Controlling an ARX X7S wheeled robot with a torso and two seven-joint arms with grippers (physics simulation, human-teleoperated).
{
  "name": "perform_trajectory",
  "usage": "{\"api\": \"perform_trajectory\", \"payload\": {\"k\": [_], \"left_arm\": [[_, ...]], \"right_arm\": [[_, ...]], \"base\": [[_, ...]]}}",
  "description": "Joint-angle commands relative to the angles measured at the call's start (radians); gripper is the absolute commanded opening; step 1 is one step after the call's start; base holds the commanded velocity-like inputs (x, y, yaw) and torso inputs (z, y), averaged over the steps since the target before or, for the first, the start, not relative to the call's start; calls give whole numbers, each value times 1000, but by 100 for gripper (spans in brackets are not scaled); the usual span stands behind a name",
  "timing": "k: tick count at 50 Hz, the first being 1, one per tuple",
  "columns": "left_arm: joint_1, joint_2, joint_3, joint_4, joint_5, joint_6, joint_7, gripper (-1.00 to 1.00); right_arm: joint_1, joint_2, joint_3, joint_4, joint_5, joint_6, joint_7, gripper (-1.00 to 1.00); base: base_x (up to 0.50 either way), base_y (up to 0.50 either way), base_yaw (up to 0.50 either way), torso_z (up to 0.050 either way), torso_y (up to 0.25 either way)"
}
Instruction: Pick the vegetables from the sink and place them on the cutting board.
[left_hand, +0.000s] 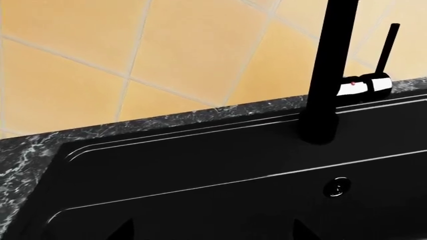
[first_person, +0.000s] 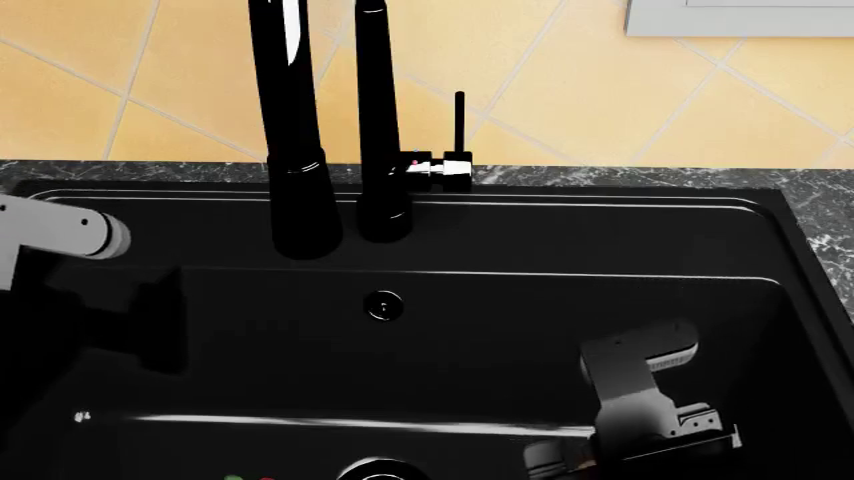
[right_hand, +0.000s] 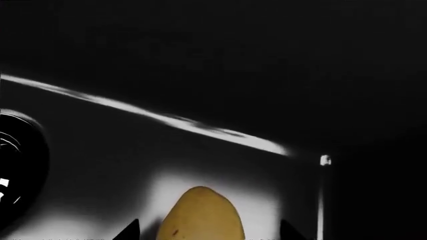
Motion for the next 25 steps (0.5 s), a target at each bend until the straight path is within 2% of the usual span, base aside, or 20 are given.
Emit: {"api": "perform_trajectory", "payload": {"k": [1,6,10,17,25], "left_arm": [[-1,30,35,-46,22,33,-11,100],[1,27,34,-41,19,33,-11,100],[25,-5,6,5,-6,10,-4,100],[41,-25,-11,25,-21,2,0,100],[3,12,35,-40,11,28,-10,100]], "right_arm": [[46,-46,-27,258,-23,-150,-55,100],[69,-74,-38,396,-33,-228,-85,100],[129,-115,-46,588,-50,-332,-111,100],[119,-121,-21,602,-67,-304,-131,100],[112,-122,34,603,-105,-307,-144,100]], "base": [[0,0,0,0,0],[0,0,0,0,0],[0,0,0,0,0],[0,0,0,0,0],[0,0,0,0,0]]}}
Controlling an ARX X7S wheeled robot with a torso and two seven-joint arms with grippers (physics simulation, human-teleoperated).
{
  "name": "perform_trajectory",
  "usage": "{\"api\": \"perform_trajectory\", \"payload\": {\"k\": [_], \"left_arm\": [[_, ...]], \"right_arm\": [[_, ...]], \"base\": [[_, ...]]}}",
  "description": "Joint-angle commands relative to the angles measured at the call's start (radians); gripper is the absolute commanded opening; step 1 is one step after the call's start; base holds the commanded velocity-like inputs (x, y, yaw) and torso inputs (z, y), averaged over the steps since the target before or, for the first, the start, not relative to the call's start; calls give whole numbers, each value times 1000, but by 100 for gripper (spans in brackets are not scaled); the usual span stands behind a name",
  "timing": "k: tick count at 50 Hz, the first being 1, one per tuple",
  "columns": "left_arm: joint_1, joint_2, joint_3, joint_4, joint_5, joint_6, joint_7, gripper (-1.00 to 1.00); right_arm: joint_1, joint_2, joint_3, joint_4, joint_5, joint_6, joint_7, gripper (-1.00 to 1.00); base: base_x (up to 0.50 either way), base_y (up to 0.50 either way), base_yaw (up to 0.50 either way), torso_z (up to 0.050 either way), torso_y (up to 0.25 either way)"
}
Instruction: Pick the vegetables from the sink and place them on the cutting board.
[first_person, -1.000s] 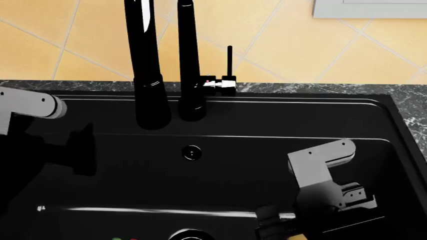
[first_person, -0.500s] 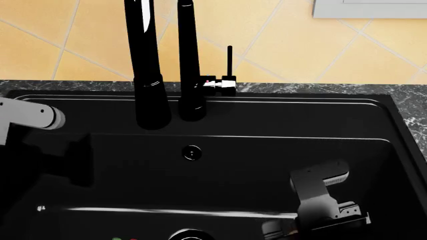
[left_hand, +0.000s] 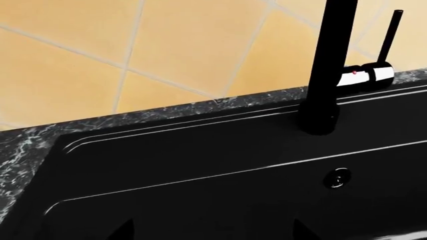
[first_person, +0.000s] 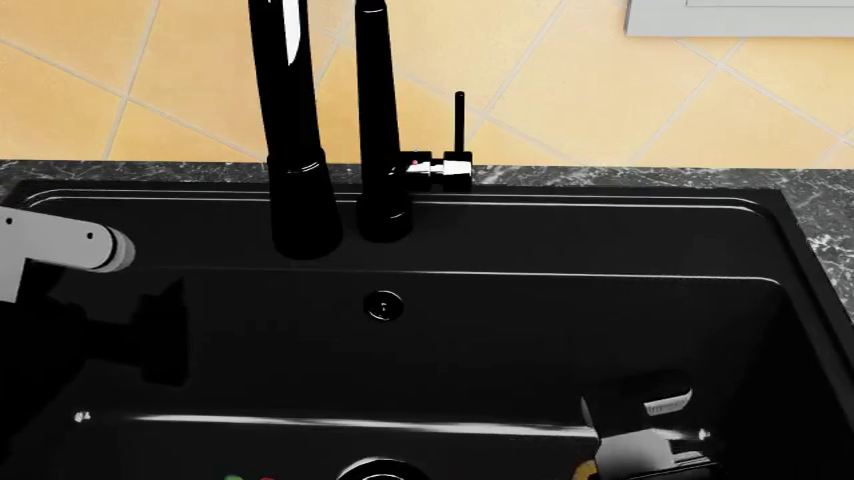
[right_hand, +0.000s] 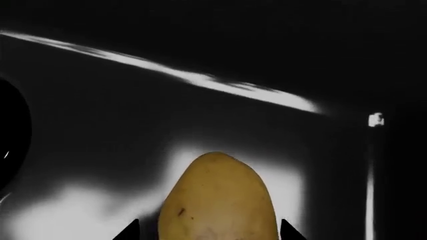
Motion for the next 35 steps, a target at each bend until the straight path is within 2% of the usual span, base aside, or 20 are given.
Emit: {"api": "perform_trajectory", "payload": {"k": [1,2,16,18,22,28,31,35], "left_arm": [[-22,22,31,-44,19,19,-8,100],[-24,26,34,-49,21,23,-9,100],[-17,33,41,-52,17,30,-11,100],[-18,35,40,-52,15,30,-12,100],[-11,40,47,-55,16,39,-10,100],[-14,48,41,-52,3,32,-11,100],[8,31,19,-4,-32,0,-3,100],[12,26,52,-3,-33,-1,16,100]], "right_arm": [[17,-16,59,80,-41,-45,-19,100],[19,-16,60,80,-50,-49,-21,-100],[26,-16,105,53,-95,-93,6,-100],[-59,25,113,-209,-79,64,21,-100],[-155,73,132,-594,-41,264,31,-100],[-190,119,183,-965,9,465,54,-100],[-184,129,209,-1068,29,526,61,-100],[-174,139,260,-1235,65,632,74,-100]], "base": [[0,0,0,0,0],[0,0,0,0,0],[0,0,0,0,0],[0,0,0,0,0],[0,0,0,0,0],[0,0,0,0,0],[0,0,0,0,3],[0,0,0,0,0]]}}
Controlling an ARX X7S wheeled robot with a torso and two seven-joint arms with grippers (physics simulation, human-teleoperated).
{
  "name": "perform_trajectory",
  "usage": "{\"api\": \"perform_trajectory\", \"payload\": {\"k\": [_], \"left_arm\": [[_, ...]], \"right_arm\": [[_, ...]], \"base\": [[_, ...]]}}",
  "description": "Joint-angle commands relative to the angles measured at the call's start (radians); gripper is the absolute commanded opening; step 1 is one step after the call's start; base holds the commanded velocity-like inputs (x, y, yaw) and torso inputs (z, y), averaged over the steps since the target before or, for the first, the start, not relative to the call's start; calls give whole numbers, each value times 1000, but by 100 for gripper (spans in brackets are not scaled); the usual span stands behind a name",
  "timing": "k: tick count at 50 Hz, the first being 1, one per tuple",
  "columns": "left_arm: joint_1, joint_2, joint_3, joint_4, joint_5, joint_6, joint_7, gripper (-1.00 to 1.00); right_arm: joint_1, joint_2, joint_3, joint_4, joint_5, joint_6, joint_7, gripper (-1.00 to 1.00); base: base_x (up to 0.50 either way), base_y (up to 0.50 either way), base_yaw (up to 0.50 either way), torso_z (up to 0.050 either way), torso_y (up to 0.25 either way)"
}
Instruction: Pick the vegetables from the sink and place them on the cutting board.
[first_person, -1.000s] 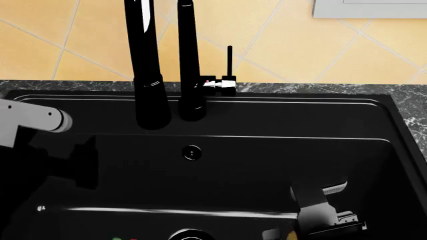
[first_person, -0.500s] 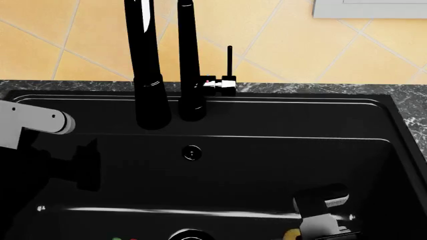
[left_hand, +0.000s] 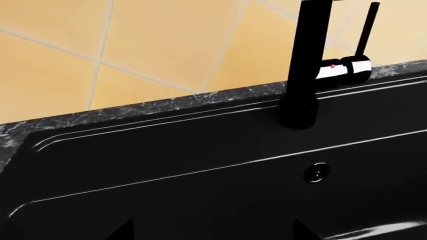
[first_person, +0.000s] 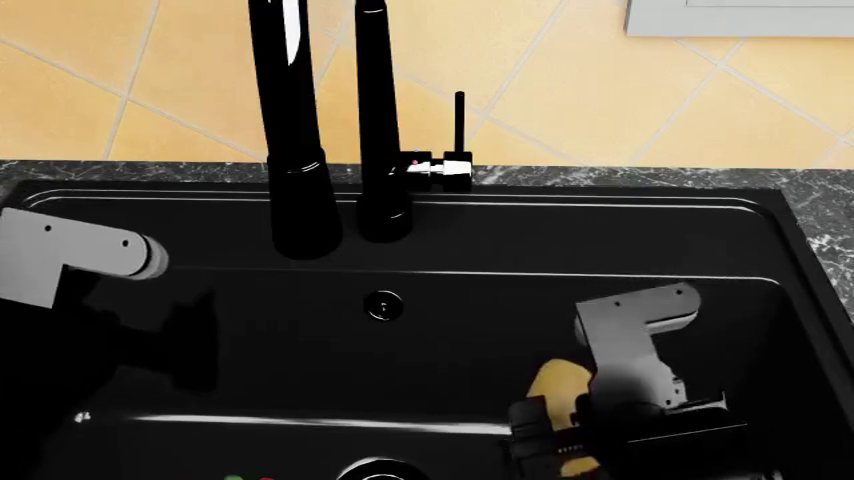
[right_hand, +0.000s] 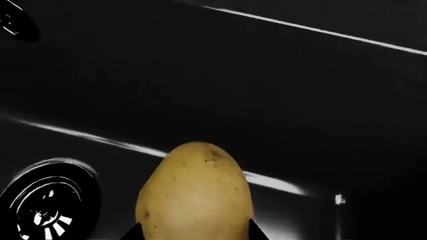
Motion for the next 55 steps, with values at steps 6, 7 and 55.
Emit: {"api": "perform_trajectory", "payload": {"k": [6,7,55], "left_arm": [[6,-5,48,8,-27,-27,35,100],[1,3,57,-1,-22,-25,32,100],[113,14,166,-122,-30,-35,64,100]], "right_arm": [[12,60,158,-712,104,405,37,-100],[28,48,193,-742,118,434,37,-100],[109,122,300,-900,531,561,323,-100]], "base": [[0,0,0,0,0],[0,0,0,0,0],[0,0,0,0,0]]}}
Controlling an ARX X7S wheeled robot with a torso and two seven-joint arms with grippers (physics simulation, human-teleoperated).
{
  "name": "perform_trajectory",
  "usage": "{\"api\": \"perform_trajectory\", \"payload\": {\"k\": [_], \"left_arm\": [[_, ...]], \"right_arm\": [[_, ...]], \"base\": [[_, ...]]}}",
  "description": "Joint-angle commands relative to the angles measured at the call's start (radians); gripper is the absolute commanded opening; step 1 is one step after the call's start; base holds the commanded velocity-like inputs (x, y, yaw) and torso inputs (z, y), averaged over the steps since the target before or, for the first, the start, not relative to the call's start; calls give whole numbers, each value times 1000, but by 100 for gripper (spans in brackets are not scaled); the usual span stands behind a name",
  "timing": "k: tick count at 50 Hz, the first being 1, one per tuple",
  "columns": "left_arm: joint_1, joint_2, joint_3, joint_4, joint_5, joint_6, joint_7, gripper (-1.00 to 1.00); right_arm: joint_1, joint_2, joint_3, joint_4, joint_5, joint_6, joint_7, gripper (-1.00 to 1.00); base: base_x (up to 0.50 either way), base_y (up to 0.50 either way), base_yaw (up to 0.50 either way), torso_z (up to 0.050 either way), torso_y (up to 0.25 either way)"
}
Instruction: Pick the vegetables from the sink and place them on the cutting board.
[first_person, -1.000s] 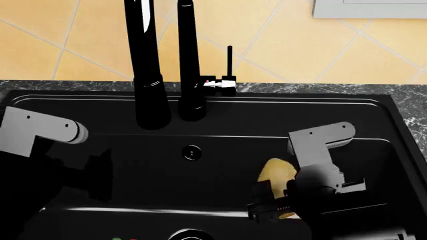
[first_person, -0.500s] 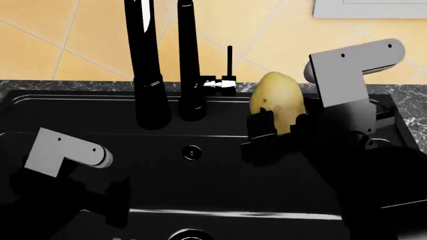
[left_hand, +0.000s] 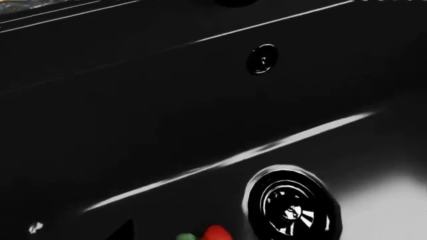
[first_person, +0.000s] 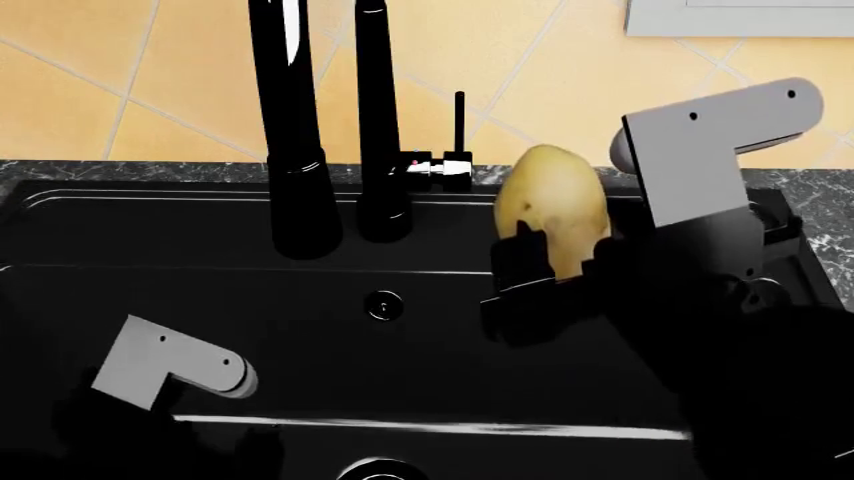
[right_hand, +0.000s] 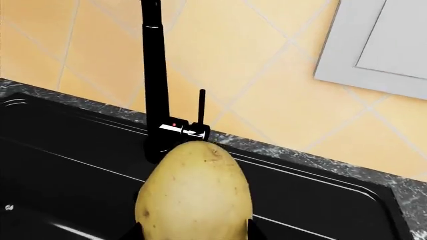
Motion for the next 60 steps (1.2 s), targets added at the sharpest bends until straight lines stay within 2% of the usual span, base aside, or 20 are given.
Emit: {"api": "perform_trajectory", "payload": {"k": [1,14,23,31,44,57,60], "left_arm": [[35,-12,7,-21,-18,-17,14,100],[21,14,70,-129,29,17,14,100],[-18,40,134,-222,71,86,55,100],[-76,85,170,-390,112,154,85,100],[-136,174,251,-761,214,369,142,100],[-227,323,285,-1134,258,544,162,100],[-243,335,332,-1189,218,570,151,100]], "right_arm": [[-1,23,4,1,79,-6,55,-100],[-23,37,-18,22,105,-43,71,-100],[-29,36,-30,27,124,-50,84,-100],[-60,39,-45,36,128,-80,85,-100],[-99,45,-39,42,147,-110,97,-100],[-103,58,-29,39,170,-106,114,-100],[-100,61,-32,44,173,-111,115,-100]], "base": [[0,0,0,0,0],[0,0,0,0,0],[0,0,0,0,0],[0,0,0,0,0],[0,0,0,0,0],[0,0,0,0,0],[0,0,0,0,0]]}}
